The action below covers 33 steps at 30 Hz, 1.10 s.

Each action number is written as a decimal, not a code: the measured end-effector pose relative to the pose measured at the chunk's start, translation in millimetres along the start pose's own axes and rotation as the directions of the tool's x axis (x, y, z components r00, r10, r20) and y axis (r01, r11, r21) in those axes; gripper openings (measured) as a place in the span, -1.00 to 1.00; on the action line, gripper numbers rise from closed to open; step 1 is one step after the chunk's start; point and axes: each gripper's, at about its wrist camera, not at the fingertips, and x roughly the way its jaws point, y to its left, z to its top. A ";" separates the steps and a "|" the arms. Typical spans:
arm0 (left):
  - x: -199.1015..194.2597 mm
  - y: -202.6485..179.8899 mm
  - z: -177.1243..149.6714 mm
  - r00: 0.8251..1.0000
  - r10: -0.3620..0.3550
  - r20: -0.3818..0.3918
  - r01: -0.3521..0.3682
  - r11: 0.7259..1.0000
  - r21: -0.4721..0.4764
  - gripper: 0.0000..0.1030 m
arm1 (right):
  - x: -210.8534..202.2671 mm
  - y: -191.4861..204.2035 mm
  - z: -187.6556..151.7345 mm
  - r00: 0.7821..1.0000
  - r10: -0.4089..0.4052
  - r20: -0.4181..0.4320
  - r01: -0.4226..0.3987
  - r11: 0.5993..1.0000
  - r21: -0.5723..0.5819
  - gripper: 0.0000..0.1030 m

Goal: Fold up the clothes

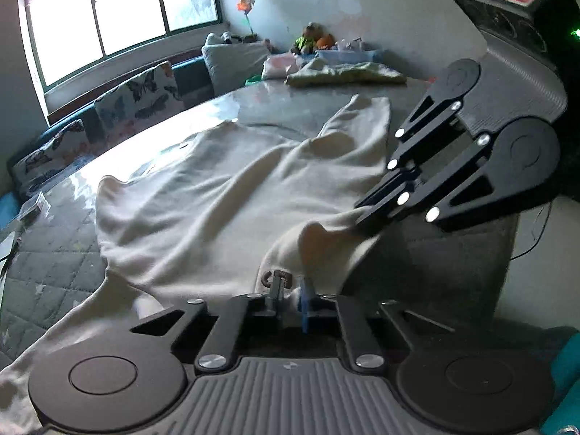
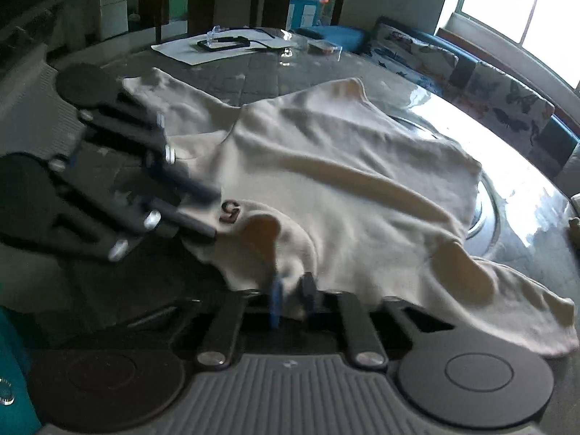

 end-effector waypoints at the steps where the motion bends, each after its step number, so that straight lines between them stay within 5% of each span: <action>1: -4.1 0.9 -1.0 1.000 -0.009 0.008 0.009 1.000 0.004 -0.89 | -4.9 0.1 -1.6 1.000 -0.002 0.004 0.002 1.000 -0.006 -0.88; 6: -5.3 2.2 -8.5 0.999 -0.041 -0.026 0.042 0.999 0.020 -0.81 | -7.9 3.3 -8.4 0.998 0.043 -0.039 -0.044 0.999 -0.021 -0.89; 11: -22.5 15.2 -0.2 0.998 -0.064 0.002 0.064 0.998 0.002 -0.55 | -17.8 -1.5 5.0 0.992 0.124 -0.021 -0.124 0.992 -0.005 -0.52; 17: -10.9 69.6 33.1 0.994 0.105 -0.014 -0.106 0.988 -0.112 -0.37 | -21.8 -28.6 30.1 0.997 0.051 0.059 -0.053 0.998 0.029 -0.28; 23: 35.4 130.3 72.5 0.949 0.308 -0.073 -0.317 0.920 -0.230 -0.06 | 9.7 -56.2 22.8 0.999 0.007 0.039 -0.012 0.992 0.124 -0.28; 30: 108.4 176.1 99.2 0.915 0.377 -0.144 -0.403 0.868 -0.290 0.06 | 26.7 -64.2 4.7 0.999 0.013 0.035 -0.019 0.985 0.174 -0.19; 33: 130.9 189.8 105.1 0.918 0.361 -0.164 -0.396 0.857 -0.330 0.05 | 28.8 -63.4 0.0 0.999 0.021 0.040 -0.028 0.985 0.173 -0.12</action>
